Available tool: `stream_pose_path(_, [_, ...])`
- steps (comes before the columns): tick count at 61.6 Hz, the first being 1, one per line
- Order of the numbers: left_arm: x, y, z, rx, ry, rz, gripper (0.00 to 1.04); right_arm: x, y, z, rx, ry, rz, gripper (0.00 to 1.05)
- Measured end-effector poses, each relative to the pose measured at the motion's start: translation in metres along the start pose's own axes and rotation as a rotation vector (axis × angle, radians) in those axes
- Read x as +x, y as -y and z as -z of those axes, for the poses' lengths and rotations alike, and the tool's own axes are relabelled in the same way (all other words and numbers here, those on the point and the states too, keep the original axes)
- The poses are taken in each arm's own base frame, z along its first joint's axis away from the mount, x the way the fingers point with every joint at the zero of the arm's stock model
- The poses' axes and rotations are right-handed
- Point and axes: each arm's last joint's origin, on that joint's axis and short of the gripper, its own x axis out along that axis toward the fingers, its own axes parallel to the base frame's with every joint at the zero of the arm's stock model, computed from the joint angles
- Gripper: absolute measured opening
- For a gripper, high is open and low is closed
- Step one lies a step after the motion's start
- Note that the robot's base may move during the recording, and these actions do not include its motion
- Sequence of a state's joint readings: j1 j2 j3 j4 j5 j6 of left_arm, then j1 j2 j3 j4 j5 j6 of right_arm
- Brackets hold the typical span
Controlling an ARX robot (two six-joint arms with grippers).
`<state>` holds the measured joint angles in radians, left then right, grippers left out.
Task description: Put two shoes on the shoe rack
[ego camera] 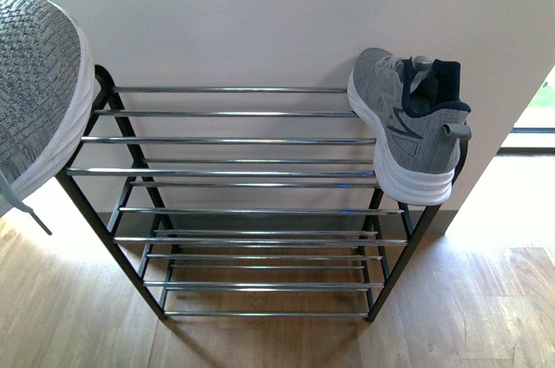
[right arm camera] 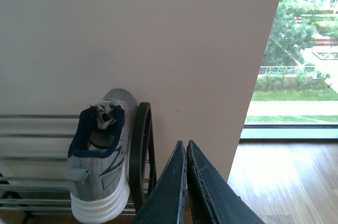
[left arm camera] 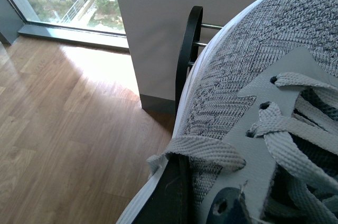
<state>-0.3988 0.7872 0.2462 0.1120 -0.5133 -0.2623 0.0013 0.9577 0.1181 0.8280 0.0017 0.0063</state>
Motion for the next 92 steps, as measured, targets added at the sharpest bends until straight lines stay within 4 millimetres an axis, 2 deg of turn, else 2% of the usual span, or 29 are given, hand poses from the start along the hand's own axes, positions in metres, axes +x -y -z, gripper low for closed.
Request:
stream_pose_path(17, [0.0,0.0,0.0,0.0,0.0,0.0,0.02,-0.023,0.0,0.015,0.0,-0.01,-0.002,0.01])
stream_pose_path(46, [0.0,0.0,0.0,0.0,0.0,0.0,0.02,-0.045,0.0,0.005,0.0,0.026,-0.002,0.01])
stream_pose_path(92, [0.0,0.0,0.0,0.0,0.0,0.0,0.02,-0.063,0.0,0.004,0.0,0.032,-0.002,0.01])
